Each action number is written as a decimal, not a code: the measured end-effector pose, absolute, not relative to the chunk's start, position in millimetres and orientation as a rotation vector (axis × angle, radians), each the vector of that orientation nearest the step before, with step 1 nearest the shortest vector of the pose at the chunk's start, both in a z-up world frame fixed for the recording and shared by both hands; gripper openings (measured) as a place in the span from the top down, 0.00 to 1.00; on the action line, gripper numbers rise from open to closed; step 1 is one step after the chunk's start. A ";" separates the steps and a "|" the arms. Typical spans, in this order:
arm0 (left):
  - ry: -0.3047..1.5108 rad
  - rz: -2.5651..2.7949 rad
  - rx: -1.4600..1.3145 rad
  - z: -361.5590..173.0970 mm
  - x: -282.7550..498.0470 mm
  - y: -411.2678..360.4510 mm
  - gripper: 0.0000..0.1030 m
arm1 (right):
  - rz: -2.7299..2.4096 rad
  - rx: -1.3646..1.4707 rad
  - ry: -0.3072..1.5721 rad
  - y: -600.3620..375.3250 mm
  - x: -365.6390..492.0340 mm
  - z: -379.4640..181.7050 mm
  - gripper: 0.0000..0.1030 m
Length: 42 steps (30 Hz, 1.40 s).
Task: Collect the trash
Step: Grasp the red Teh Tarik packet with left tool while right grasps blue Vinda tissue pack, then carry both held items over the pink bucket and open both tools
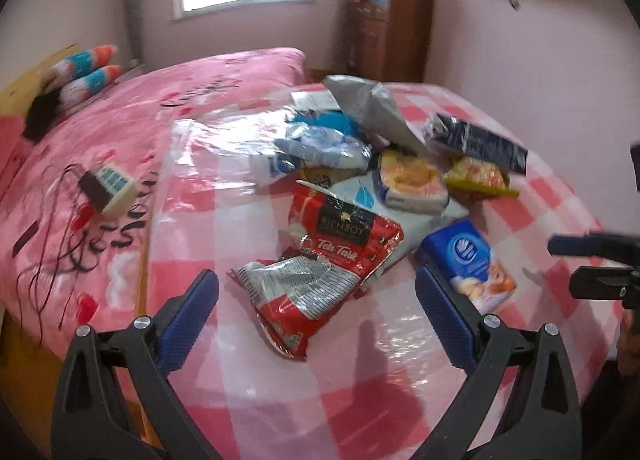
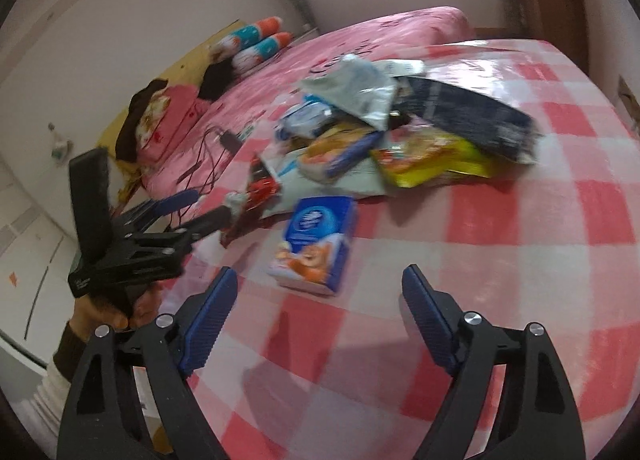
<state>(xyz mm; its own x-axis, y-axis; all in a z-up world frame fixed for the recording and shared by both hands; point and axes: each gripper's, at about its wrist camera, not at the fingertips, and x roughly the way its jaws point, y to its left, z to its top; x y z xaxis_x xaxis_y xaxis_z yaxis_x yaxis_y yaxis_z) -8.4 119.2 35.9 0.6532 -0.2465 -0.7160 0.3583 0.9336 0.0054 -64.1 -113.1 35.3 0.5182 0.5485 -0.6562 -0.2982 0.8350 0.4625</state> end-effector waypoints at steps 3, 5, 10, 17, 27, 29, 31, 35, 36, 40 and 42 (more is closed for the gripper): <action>0.822 -0.372 0.174 27.6 5.4 119.5 0.04 | 0.523 0.280 0.906 -91.4 -58.9 30.6 0.20; 0.834 -0.390 0.173 24.4 12.0 120.8 0.04 | 0.502 0.271 0.929 -82.6 -51.8 23.2 0.22; 0.874 -0.435 0.163 13.5 30.0 123.1 0.04 | 0.486 0.238 0.955 -67.8 -37.0 8.6 0.24; 0.906 -0.464 0.132 3.2 45.3 122.6 0.04 | 0.441 0.140 0.933 -52.1 -29.2 3.9 0.28; 0.893 -0.506 0.087 2.0 35.3 107.5 0.39 | 0.405 0.070 0.917 -51.6 -28.5 0.4 0.42; 0.891 -0.487 0.060 1.7 32.3 107.2 0.40 | 0.406 0.073 0.918 -52.4 -29.1 0.5 0.42; 0.886 -0.473 0.038 1.9 29.1 108.2 0.43 | 0.406 0.076 0.920 -53.9 -29.5 0.7 0.43; 0.886 -0.444 -0.040 2.7 19.6 113.9 0.49 | 0.400 0.071 0.916 -59.6 -37.5 2.2 0.43; 0.887 -0.438 -0.048 3.3 15.4 115.1 0.50 | 0.399 0.069 0.915 -59.6 -37.6 3.0 0.43; 0.893 -0.420 -0.069 5.2 5.6 117.0 0.54 | 0.398 0.067 0.914 -63.6 -43.4 3.9 0.44; 0.891 -0.412 -0.083 5.6 -3.1 120.0 0.55 | 0.399 0.068 0.913 -65.6 -46.4 4.9 0.44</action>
<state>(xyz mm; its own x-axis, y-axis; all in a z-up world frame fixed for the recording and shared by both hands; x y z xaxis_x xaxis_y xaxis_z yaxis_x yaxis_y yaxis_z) -3.1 120.0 5.6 0.5555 -0.3829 -0.7381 0.3146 0.9185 -0.2397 -46.4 -65.6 4.9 0.5435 0.3647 -0.7561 -0.3074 0.9246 0.2250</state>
